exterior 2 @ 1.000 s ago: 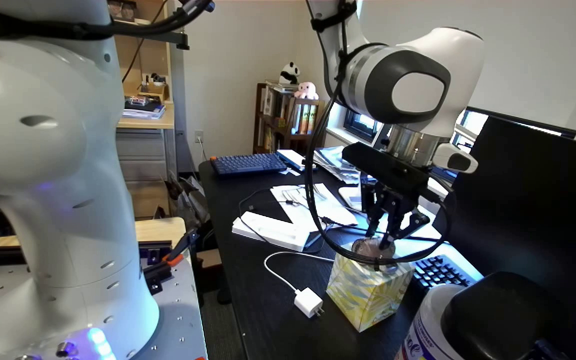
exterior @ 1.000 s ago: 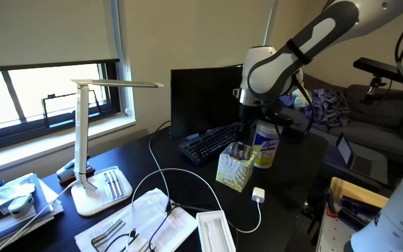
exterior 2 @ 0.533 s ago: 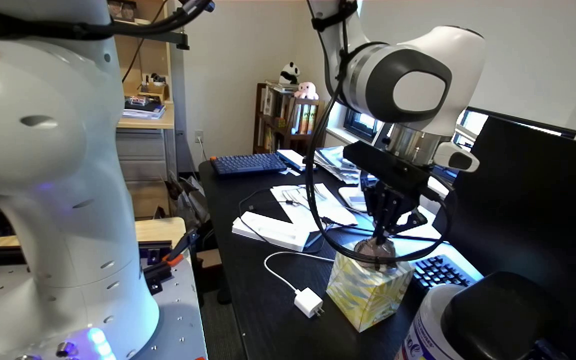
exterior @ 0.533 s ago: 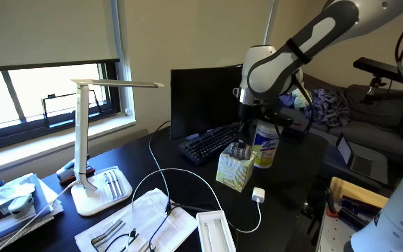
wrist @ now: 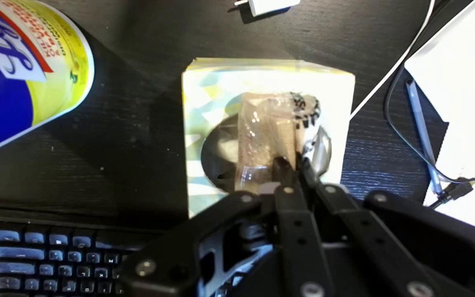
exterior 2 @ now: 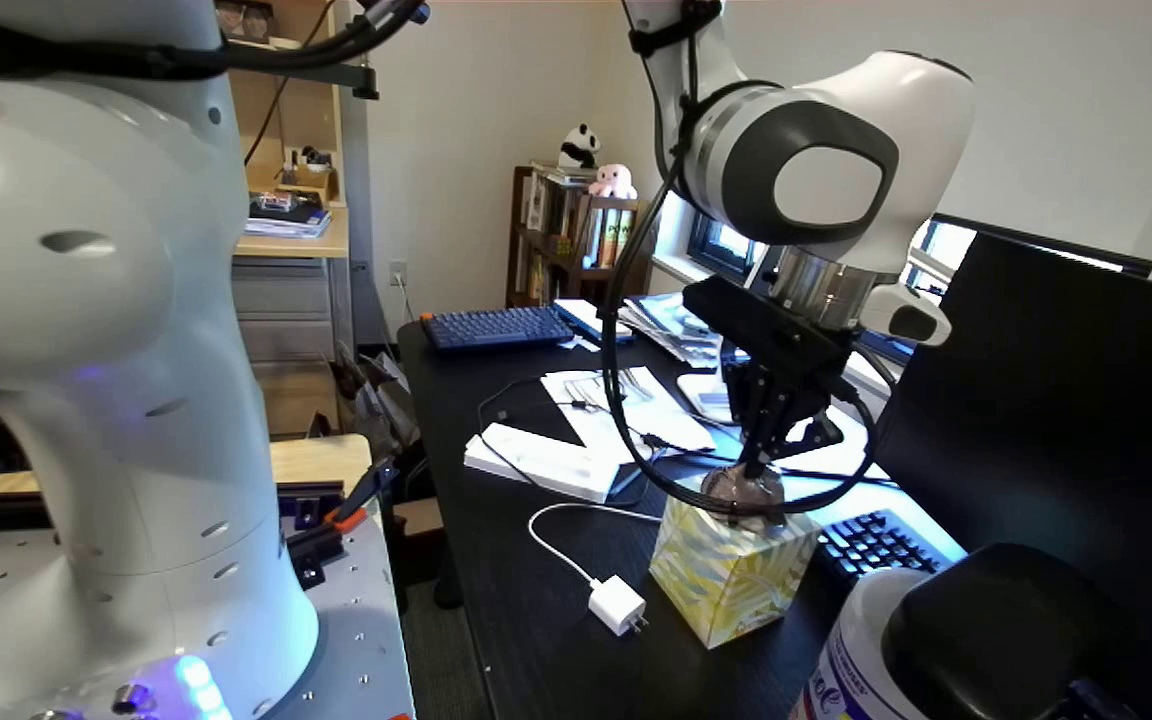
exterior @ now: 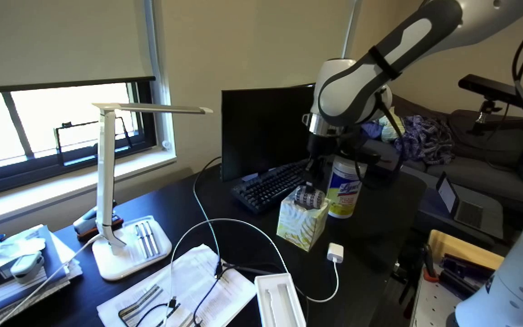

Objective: Remove the object thats on top of the box and place it on the table

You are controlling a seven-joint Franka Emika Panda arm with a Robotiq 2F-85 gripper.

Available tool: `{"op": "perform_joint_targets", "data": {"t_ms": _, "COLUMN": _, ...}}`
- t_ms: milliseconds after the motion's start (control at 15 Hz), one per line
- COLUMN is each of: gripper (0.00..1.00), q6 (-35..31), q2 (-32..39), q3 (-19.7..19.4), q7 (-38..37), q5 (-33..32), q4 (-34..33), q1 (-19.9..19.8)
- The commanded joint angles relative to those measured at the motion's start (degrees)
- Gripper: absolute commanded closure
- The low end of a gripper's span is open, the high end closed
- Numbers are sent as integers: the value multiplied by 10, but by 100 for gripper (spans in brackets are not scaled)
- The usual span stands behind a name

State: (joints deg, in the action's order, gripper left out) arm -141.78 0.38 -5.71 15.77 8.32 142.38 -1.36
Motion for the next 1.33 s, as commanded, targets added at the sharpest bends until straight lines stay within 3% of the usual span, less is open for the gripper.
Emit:
{"op": "perform_joint_targets", "data": {"t_ms": 0, "gripper": 97, "q6": -28, "q2": 12, "q3": 12, "q7": 40, "q5": 48, "q4": -3, "q1": -6}}
{"op": "perform_joint_targets", "data": {"t_ms": 267, "gripper": 98, "q6": -55, "q2": 15, "q3": 18, "q7": 79, "q5": 95, "q4": -2, "q1": -6}}
{"op": "perform_joint_targets", "data": {"t_ms": 333, "gripper": 98, "q6": 40, "q2": -58, "q3": 3, "q7": 57, "q5": 54, "q4": -19, "q1": -21}}
{"op": "perform_joint_targets", "data": {"t_ms": 667, "gripper": 98, "q6": 122, "q2": -92, "q3": -14, "q7": 64, "q5": 51, "q4": -79, "q1": -23}}
{"op": "perform_joint_targets", "data": {"t_ms": 733, "gripper": 98, "q6": 153, "q2": -131, "q3": -14, "q7": 57, "q5": 42, "q4": -88, "q1": -21}}
{"op": "perform_joint_targets", "data": {"t_ms": 1267, "gripper": 97, "q6": 299, "q2": -222, "q3": -28, "q7": 56, "q5": 22, "q4": -188, "q1": -14}}
